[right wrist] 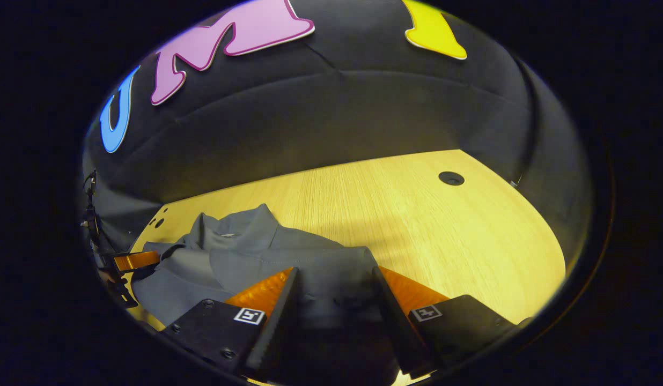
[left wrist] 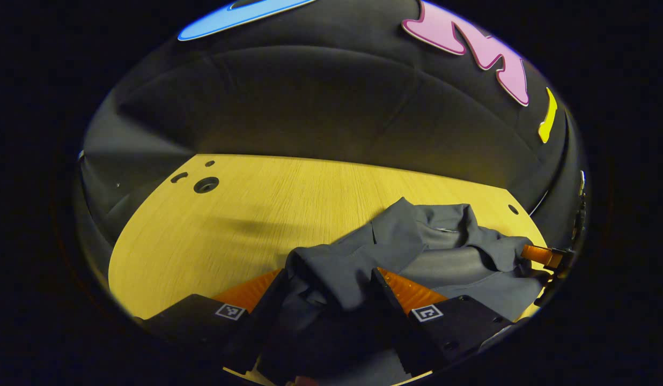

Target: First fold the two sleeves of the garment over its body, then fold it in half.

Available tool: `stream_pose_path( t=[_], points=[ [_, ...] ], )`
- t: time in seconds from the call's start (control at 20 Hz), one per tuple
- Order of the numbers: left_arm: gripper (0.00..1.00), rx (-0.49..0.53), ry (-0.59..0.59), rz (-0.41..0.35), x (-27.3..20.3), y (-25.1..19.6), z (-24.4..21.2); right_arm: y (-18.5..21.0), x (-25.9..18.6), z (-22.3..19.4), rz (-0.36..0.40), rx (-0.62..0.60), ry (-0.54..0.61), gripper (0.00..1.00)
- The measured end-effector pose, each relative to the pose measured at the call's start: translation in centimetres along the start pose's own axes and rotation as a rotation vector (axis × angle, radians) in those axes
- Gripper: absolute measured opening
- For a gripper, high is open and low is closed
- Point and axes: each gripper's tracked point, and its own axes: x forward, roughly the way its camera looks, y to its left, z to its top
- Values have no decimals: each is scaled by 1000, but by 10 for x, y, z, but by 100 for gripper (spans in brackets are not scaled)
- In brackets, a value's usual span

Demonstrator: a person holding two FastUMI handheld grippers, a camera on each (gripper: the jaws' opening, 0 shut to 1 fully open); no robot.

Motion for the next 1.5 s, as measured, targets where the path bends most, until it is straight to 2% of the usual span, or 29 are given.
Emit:
stream_pose_path(
  t=[0.1, 0.2, 0.35, 0.4, 0.45, 0.55, 0.6, 0.65, 0.95, 1.15, 1.25, 1.3, 1.5],
  points=[
    [96, 15, -16, 11, -15, 1, 4, -2, -17, 15, -18, -5, -38, 92],
    [96, 37, -54, 20, -32, 1, 14, 5, -36, 31, -9, -13, -84, 92],
    [96, 57, -116, -8, -66, -11, 29, 15, -65, 43, 11, -32, -115, 93],
    [92, 65, -133, -17, -77, -15, 33, 19, -75, 43, 18, -40, -120, 93],
    [96, 72, -151, -21, -89, -19, 37, 23, -85, 44, 29, -52, -129, 93],
    [96, 85, -178, -38, -112, -30, 40, 28, -103, 42, 43, -80, -132, 93],
    [92, 90, -183, -50, -124, -36, 39, 33, -114, 42, 58, -90, -133, 93],
    [96, 94, -188, -57, -135, -41, 37, 38, -126, 43, 71, -95, -139, 93],
    [96, 59, -203, -132, -207, -75, 16, 58, -201, 54, 146, -28, -188, 93],
    [96, 36, -180, -140, -244, -79, -6, 55, -239, 56, 172, 1, -220, 93],
    [96, 44, -176, -134, -262, -81, -15, 53, -250, 52, 180, -22, -210, 93],
    [96, 54, -178, -124, -270, -81, -20, 54, -258, 52, 191, -44, -213, 98],
    [96, 37, -168, -107, -293, -88, -35, 62, -280, 49, 230, -107, -231, 98]
  ],
)
